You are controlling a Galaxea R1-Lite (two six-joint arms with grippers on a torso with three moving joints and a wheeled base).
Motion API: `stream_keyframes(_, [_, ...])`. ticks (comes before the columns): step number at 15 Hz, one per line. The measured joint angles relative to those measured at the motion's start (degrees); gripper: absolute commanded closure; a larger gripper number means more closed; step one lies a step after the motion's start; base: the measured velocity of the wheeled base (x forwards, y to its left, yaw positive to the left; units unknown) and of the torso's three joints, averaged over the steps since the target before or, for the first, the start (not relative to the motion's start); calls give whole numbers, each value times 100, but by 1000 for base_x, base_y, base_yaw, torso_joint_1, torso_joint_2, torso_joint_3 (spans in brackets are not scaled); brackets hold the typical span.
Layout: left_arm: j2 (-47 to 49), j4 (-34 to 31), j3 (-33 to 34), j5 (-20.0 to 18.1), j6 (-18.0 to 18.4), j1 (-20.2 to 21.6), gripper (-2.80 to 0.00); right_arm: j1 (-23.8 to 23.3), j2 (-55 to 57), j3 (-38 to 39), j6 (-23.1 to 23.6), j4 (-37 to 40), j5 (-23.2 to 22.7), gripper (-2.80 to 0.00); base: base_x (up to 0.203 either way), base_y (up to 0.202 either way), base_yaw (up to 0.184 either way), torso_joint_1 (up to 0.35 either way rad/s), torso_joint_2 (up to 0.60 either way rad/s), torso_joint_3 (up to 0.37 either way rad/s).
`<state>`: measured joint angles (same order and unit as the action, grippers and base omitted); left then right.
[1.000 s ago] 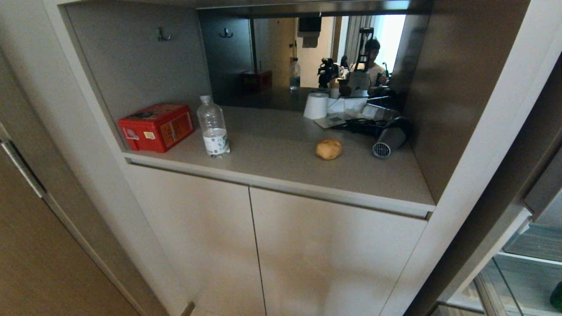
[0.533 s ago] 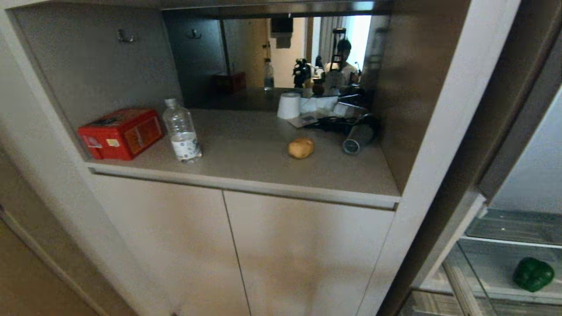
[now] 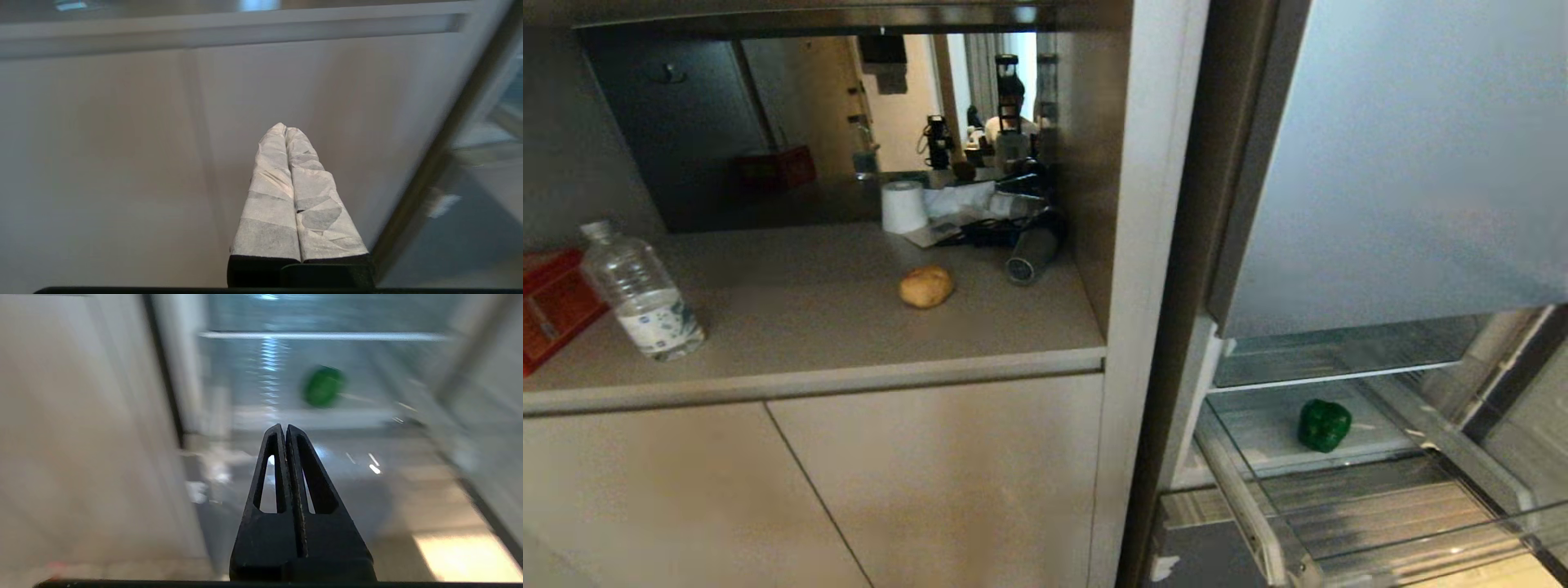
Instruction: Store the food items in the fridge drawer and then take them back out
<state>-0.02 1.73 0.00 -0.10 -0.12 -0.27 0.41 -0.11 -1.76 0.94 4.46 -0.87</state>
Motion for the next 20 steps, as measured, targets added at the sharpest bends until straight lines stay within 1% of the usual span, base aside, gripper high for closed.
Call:
stream_keyframes(5, [0,-2,0,-1,2,0,0,0,1,7,-61,-2,11,0,0,8,-149,2,3,2])
stream_keyframes(12, [0,2,0,1,2,5,0,0,4,0,-26,0,13,0,0,0,0,0,0,0])
stream_keyframes(20, [0,-6,0,1,-1,0,0,2,4,0,-87,0,18,0,0,0,0,0,0,0])
